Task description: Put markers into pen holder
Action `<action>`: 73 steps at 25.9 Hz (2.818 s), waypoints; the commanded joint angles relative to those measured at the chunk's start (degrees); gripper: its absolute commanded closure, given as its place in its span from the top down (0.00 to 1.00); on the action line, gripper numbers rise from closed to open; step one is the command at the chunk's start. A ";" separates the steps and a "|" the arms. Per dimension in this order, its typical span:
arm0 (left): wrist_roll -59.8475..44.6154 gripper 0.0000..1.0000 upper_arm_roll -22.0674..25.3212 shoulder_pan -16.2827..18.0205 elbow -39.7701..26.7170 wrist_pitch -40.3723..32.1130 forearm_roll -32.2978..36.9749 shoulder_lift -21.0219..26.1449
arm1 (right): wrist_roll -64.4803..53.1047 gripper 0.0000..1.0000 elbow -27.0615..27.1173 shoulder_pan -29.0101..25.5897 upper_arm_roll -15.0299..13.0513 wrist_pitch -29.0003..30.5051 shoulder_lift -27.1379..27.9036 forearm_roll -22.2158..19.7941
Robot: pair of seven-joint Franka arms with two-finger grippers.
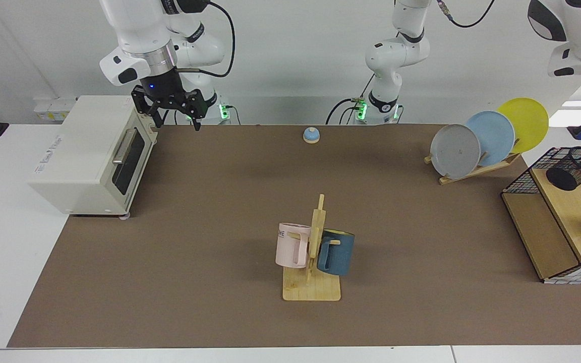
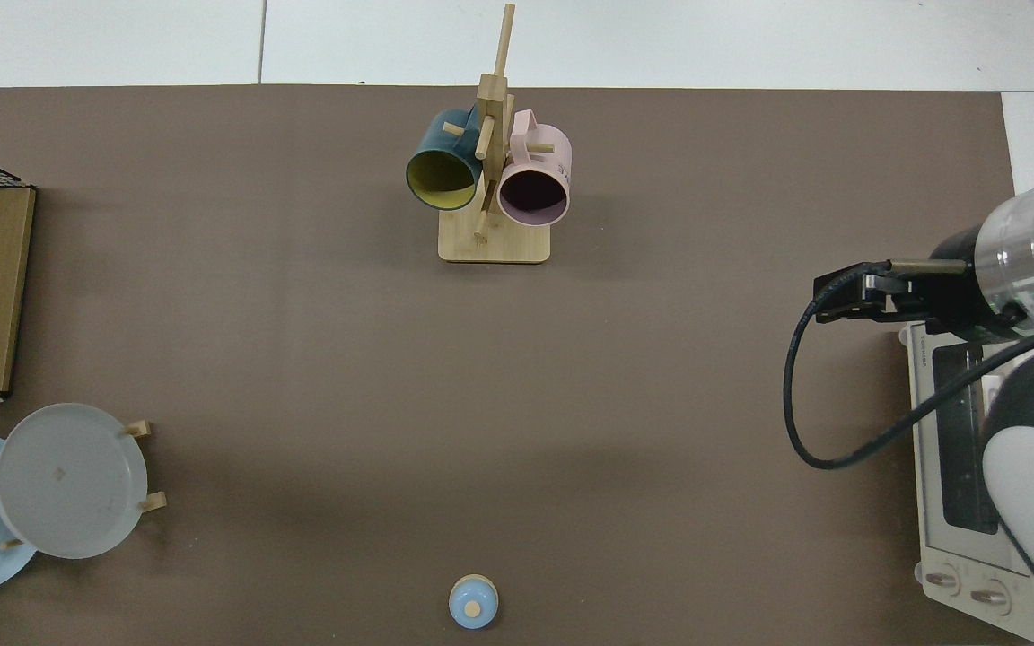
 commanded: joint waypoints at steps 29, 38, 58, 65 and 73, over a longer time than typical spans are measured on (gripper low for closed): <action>3.81 0.00 -0.44 10.36 -3.26 9.56 3.95 8.90 | 0.68 1.00 -0.72 -1.09 0.68 0.02 -0.68 0.33; 3.73 0.00 -0.44 10.10 -5.98 9.20 3.95 8.81 | 0.68 1.00 -0.72 -1.09 0.77 0.02 -0.68 0.33; 9.17 0.00 -0.62 10.01 -9.77 8.94 2.37 8.64 | 0.68 1.00 -0.72 -1.09 0.77 0.02 -0.68 0.33; 9.18 0.00 -0.71 10.18 -10.12 9.12 2.28 8.46 | 0.68 1.00 -0.72 -1.09 0.68 0.02 -0.68 0.33; 9.87 0.22 -0.53 10.45 -9.51 9.29 1.14 8.81 | 0.68 1.00 -0.72 -1.00 0.68 0.02 -0.68 0.33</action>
